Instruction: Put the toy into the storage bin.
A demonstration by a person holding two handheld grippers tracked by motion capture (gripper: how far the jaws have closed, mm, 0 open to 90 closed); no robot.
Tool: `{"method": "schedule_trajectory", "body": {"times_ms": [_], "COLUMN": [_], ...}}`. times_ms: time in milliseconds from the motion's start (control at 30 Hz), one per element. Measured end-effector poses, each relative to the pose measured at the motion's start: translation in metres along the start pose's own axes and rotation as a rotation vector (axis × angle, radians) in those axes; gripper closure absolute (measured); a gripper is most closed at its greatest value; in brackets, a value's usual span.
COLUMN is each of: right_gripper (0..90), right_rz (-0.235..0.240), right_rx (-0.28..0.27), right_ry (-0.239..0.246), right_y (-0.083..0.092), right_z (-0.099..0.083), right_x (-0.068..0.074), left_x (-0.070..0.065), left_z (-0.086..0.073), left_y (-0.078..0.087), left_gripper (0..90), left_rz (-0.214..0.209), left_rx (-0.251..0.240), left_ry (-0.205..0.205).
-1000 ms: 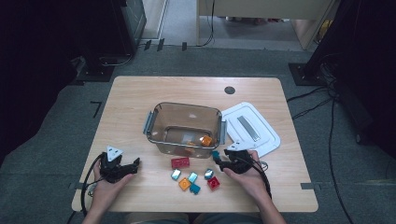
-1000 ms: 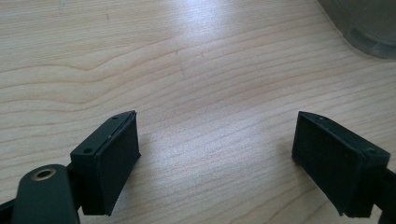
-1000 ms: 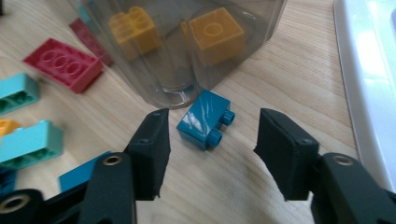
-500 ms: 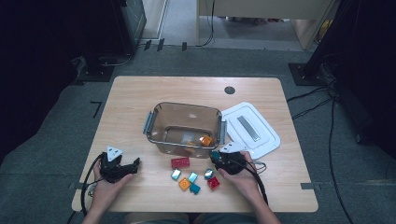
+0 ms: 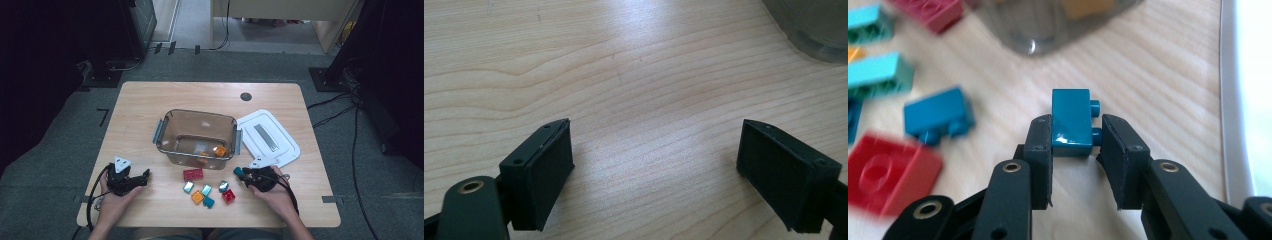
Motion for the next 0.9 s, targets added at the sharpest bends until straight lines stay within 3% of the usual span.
{"method": "schedule_trajectory", "body": {"times_ms": [100,200,267,400,567,900], "right_gripper": [62.4,59.2,59.8,67.3,67.9,68.0], "right_rz": [-0.009,-0.007,-0.015,-0.034,-0.038,-0.071], "right_rx": [0.001,-0.005,-0.014,-0.016,-0.011,0.005], "right_ry": [0.022,0.015,0.001,0.020,0.015,-0.021], "right_y": [0.006,0.008,0.007,0.005,0.005,0.024], "right_z": [-0.007,-0.009,-0.009,-0.007,-0.006,-0.006], "right_x": [0.001,0.001,0.001,0.002,0.001,-0.008], "left_x": [0.000,0.000,0.000,0.000,0.000,0.000], "left_z": [0.000,0.000,0.000,0.000,0.000,0.000], "left_y": [0.000,0.000,0.000,0.000,0.000,0.000], "left_gripper": [14.6,14.6,14.6,14.6,14.6,14.6], "left_rz": [0.000,0.001,0.001,0.001,0.001,0.000], "left_rx": [0.001,0.001,0.001,0.002,0.001,0.001], "left_ry": [-0.001,-0.001,0.000,0.000,0.000,-0.001]}}
Point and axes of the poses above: each handheld gripper's, and its own axes: y roughly backward along the jaws, z roughly out of its top, x roughly to its left, the point moved 7 cm from there along -y, roughly forward along the jaws, and after that the axes turned 7 degrees about z, right-handed, at the moved point
